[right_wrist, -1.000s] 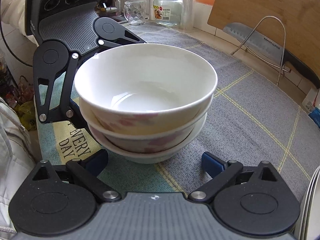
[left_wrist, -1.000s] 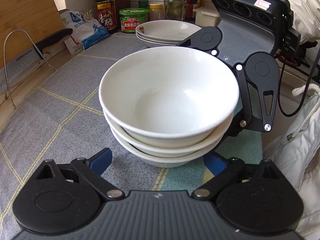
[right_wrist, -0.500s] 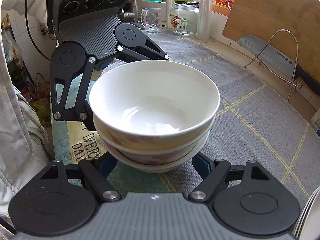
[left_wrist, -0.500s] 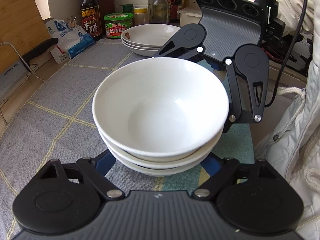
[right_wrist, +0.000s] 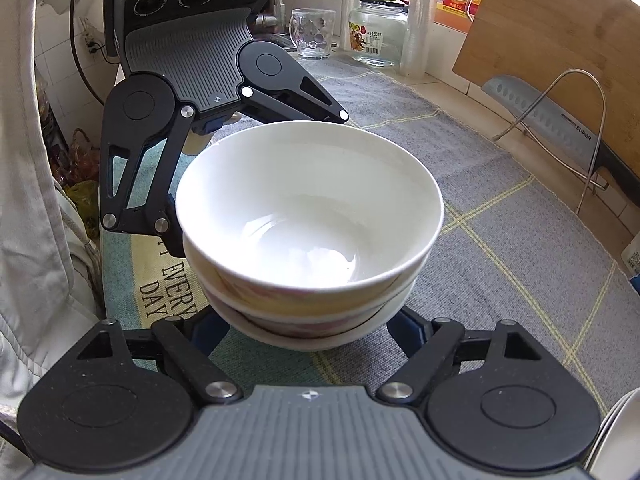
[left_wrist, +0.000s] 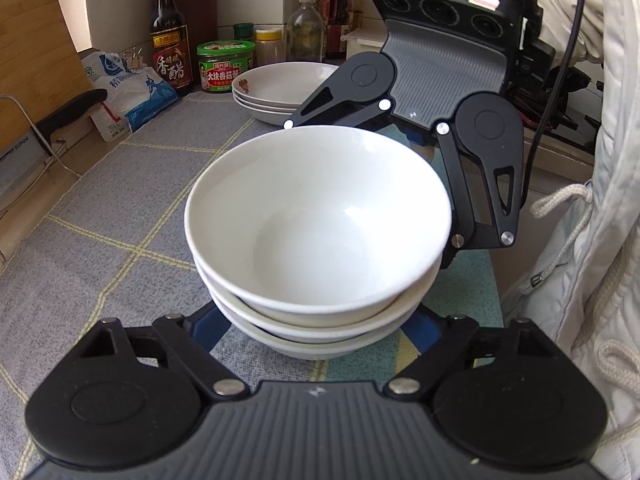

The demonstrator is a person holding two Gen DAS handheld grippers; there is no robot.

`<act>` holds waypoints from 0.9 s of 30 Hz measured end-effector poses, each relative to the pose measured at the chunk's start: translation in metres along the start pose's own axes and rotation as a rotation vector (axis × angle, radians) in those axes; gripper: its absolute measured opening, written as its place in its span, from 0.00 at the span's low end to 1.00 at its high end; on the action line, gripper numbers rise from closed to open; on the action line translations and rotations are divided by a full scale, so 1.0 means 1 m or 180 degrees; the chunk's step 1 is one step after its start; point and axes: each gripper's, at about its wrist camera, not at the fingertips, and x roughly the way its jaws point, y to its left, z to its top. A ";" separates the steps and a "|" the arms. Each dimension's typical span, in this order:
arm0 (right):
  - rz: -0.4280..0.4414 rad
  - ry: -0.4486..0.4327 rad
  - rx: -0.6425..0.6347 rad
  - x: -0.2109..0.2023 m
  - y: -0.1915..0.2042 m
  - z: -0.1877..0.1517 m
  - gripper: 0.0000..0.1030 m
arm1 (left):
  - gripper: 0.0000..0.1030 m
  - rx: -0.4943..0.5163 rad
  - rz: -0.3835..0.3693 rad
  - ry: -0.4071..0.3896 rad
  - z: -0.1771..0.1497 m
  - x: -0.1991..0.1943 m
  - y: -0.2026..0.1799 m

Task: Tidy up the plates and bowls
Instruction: 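Lift the bowl pile with both grippers and carry it onto the plate stack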

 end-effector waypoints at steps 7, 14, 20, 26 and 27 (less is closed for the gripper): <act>-0.0017 0.0105 0.0025 0.002 0.000 0.005 0.85 | 0.87 0.0011 -0.0023 -0.0089 -0.003 0.000 0.000; 0.0000 0.0128 0.0066 0.000 0.001 0.007 0.84 | 0.87 -0.0035 -0.0029 -0.0079 -0.002 0.000 0.000; -0.0032 0.0085 0.0045 -0.011 -0.005 0.007 0.84 | 0.87 0.0003 0.0049 -0.0069 0.012 -0.002 -0.002; -0.0045 0.0058 -0.0038 -0.036 -0.021 0.001 0.84 | 0.87 0.0005 0.0160 -0.0107 0.041 0.004 -0.005; -0.0047 0.0058 -0.0054 -0.042 -0.026 -0.001 0.84 | 0.87 -0.0008 0.0169 -0.0118 0.047 0.006 -0.005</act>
